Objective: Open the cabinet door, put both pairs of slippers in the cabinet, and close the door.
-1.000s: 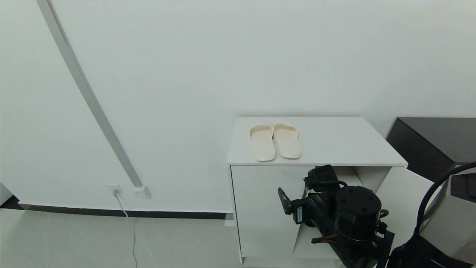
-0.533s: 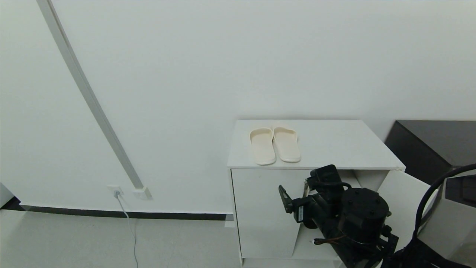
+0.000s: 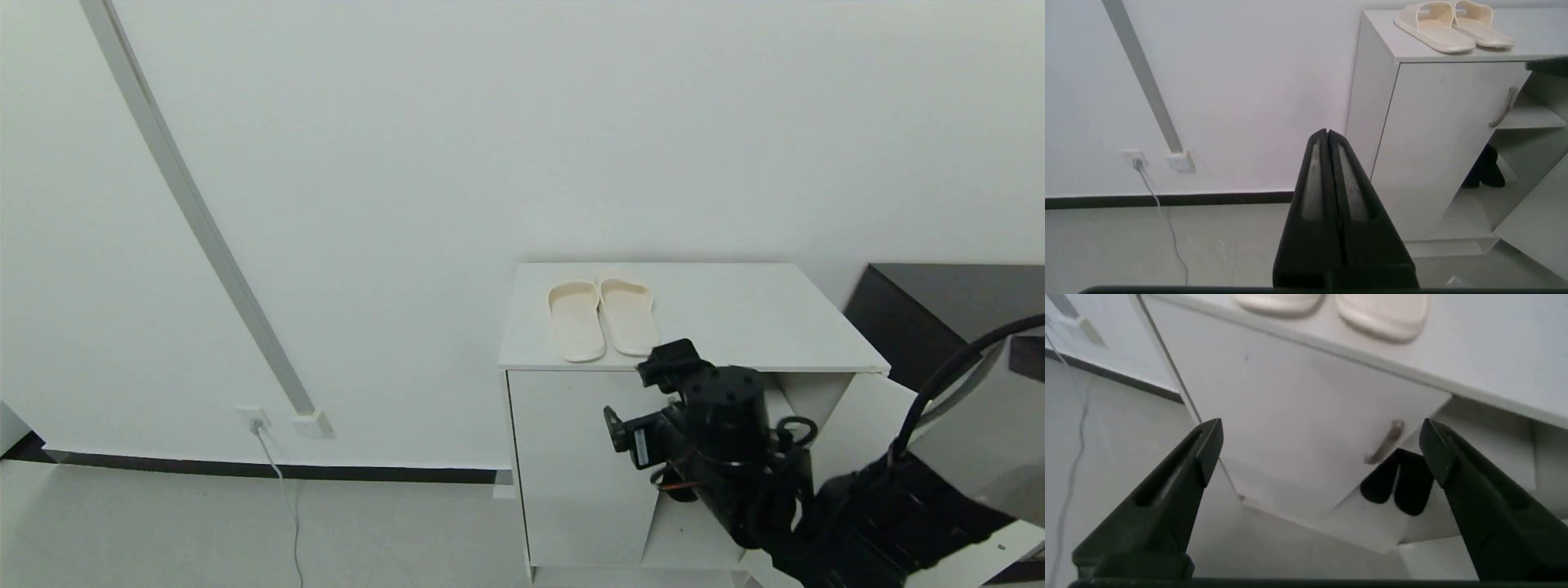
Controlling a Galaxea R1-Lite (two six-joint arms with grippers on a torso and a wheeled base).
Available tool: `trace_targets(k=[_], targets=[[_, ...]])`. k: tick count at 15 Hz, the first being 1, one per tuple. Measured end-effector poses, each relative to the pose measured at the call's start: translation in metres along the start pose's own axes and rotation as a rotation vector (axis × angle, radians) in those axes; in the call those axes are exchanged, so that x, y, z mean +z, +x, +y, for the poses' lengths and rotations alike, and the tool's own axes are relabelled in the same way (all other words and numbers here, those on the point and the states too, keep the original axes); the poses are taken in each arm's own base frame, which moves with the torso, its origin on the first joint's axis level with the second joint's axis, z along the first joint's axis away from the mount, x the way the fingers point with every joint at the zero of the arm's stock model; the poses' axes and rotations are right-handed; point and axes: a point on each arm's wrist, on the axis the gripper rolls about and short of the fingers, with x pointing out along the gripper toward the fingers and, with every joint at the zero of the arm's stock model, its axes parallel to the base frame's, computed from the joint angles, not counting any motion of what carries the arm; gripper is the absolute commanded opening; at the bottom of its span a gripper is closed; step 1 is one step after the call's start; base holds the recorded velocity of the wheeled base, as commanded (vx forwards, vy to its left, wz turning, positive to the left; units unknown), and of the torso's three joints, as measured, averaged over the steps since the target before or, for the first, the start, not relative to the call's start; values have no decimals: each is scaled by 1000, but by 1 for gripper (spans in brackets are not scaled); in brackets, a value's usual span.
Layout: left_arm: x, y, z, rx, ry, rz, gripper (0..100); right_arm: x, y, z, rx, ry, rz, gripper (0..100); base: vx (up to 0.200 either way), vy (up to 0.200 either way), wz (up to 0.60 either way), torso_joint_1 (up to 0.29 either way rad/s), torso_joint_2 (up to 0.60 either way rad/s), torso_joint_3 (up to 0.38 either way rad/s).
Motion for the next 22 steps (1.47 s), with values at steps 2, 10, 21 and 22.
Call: trace_targets(k=[2, 10, 21, 22], targets=[[0, 0, 0, 0, 0, 0, 0, 37, 13, 8, -15, 68, 54, 100, 0, 0, 0, 0, 0, 0], [0, 0, 0, 0, -2, 0, 0, 80, 12, 15, -52, 207, 40, 100, 125, 0, 0, -3, -2, 0], [0, 0, 0, 0, -3, 0, 0, 32, 60, 23, -69, 180, -19, 100, 109, 0, 0, 4, 1, 0], [0, 0, 0, 0, -3, 0, 0, 32, 69, 23, -74, 179, -32, 100, 0, 0, 0, 0, 0, 0]])
